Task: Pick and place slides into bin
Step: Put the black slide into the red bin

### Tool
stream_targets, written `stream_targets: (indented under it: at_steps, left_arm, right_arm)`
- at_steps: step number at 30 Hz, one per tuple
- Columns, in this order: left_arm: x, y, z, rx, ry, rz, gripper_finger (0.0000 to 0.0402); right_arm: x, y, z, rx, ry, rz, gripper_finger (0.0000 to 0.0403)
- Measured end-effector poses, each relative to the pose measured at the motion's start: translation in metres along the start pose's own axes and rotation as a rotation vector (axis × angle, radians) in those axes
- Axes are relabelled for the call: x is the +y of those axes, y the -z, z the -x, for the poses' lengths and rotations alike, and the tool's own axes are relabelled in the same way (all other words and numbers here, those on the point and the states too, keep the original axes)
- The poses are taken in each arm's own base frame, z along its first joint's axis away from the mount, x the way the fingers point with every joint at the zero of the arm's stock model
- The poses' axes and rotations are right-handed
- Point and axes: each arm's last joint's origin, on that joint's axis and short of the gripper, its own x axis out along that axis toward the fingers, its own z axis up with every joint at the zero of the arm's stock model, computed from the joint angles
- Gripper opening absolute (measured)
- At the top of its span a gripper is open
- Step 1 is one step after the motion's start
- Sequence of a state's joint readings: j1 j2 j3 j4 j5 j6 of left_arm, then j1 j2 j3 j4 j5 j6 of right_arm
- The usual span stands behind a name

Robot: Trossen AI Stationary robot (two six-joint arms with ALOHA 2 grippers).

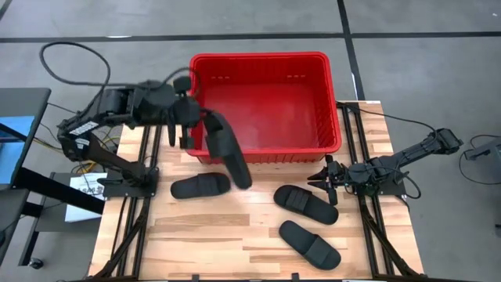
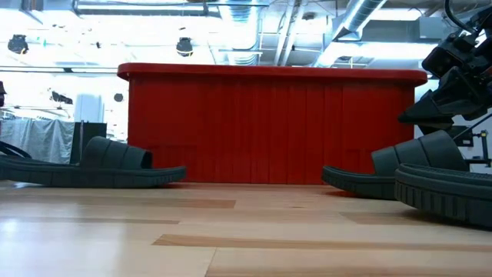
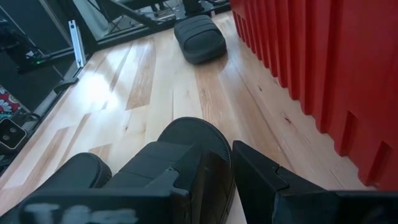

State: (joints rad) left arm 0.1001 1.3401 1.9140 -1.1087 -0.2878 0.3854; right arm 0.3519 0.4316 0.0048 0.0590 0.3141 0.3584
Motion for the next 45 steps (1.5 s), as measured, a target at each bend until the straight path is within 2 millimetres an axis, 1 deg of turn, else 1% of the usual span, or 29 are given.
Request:
stream_targets:
  at_steps: [4, 11, 15, 19, 24, 28, 31, 35, 39, 45]
  left_arm:
    - [0.018, 0.004, 0.002, 0.024, -0.091, 0.018, 0.0002]
    - [0.051, 0.022, -0.002, 0.144, -0.285, 0.078, 0.0002]
    - [0.069, 0.030, -0.013, 0.207, -0.345, 0.074, 0.0002]
    - [0.086, 0.041, -0.033, 0.293, -0.349, 0.026, 0.0002]
    - [0.106, 0.057, -0.064, 0.420, -0.337, -0.059, 0.0002]
    - [0.119, 0.072, -0.087, 0.501, -0.302, -0.111, 0.0002]
    - [0.125, 0.081, -0.105, 0.521, -0.245, -0.119, 0.0002]
    - [0.128, 0.091, -0.132, 0.565, -0.178, -0.158, 0.0002]
    - [0.127, 0.103, -0.158, 0.639, -0.101, -0.216, 0.0002]
    - [0.118, 0.123, -0.183, 0.771, 0.042, -0.245, 0.0002]
  right_arm:
    - [0.000, 0.000, 0.000, -0.001, 0.000, 0.000, 0.0076]
    - [0.000, 0.000, 0.000, -0.001, 0.000, 0.000, 0.0076]
    - [0.000, 0.000, 0.000, -0.001, 0.000, 0.000, 0.0076]
    - [0.000, 0.000, 0.000, -0.001, 0.000, 0.000, 0.0076]
    - [0.000, 0.000, 0.000, 0.000, 0.000, 0.000, 0.0076]
    - [0.000, 0.000, 0.000, -0.001, 0.000, 0.000, 0.0076]
    - [0.000, 0.000, 0.000, -0.001, 0.000, 0.000, 0.0076]
    - [0.000, 0.000, 0.000, -0.001, 0.000, 0.000, 0.0076]
    - [0.000, 0.000, 0.000, -0.001, 0.000, 0.000, 0.0076]
    - [0.000, 0.000, 0.000, -0.001, 0.000, 0.000, 0.0076]
